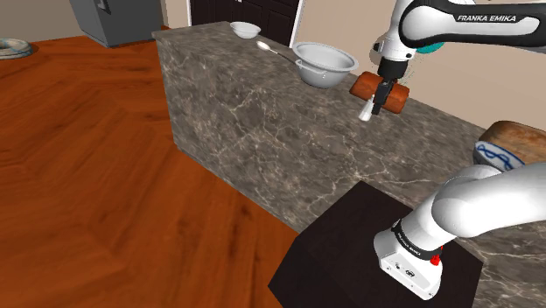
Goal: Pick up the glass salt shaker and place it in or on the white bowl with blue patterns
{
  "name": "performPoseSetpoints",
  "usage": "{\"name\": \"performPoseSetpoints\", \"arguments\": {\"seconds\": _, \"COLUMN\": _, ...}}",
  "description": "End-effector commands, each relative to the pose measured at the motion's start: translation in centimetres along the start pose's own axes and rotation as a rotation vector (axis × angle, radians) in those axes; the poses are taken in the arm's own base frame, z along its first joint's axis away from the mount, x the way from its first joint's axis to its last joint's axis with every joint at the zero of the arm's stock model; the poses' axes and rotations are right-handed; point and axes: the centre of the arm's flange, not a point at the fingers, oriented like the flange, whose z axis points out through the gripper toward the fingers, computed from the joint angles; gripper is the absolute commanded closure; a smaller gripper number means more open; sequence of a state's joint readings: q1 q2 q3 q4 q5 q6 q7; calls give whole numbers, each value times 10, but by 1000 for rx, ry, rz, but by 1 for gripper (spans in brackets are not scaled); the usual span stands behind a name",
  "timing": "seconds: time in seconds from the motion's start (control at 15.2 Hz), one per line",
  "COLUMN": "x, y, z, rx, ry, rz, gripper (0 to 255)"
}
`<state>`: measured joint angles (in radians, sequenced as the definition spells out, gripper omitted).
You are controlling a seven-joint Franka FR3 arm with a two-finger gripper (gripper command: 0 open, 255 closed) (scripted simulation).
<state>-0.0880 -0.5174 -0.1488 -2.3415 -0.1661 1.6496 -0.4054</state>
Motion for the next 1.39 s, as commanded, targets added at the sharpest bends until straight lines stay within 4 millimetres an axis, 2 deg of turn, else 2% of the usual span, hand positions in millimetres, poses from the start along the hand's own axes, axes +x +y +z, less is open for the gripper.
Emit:
{"name": "performPoseSetpoints", "arguments": {"seconds": 0.0, "x": 9, "y": 23, "z": 7, "rx": -20, "ry": -6, "rz": -12, "gripper": 0}}
{"name": "performPoseSetpoints", "arguments": {"seconds": 0.73, "x": 67, "y": 140, "z": 25, "rx": -125, "ry": -38, "rz": -68, "gripper": 0}}
{"name": "performPoseSetpoints", "arguments": {"seconds": 0.79, "x": 70, "y": 146, "z": 26, "rx": -131, "ry": -40, "rz": -71, "gripper": 0}}
{"name": "performPoseSetpoints", "arguments": {"seconds": 1.32, "x": 69, "y": 152, "z": 66, "rx": -131, "ry": -40, "rz": -71, "gripper": 0}}
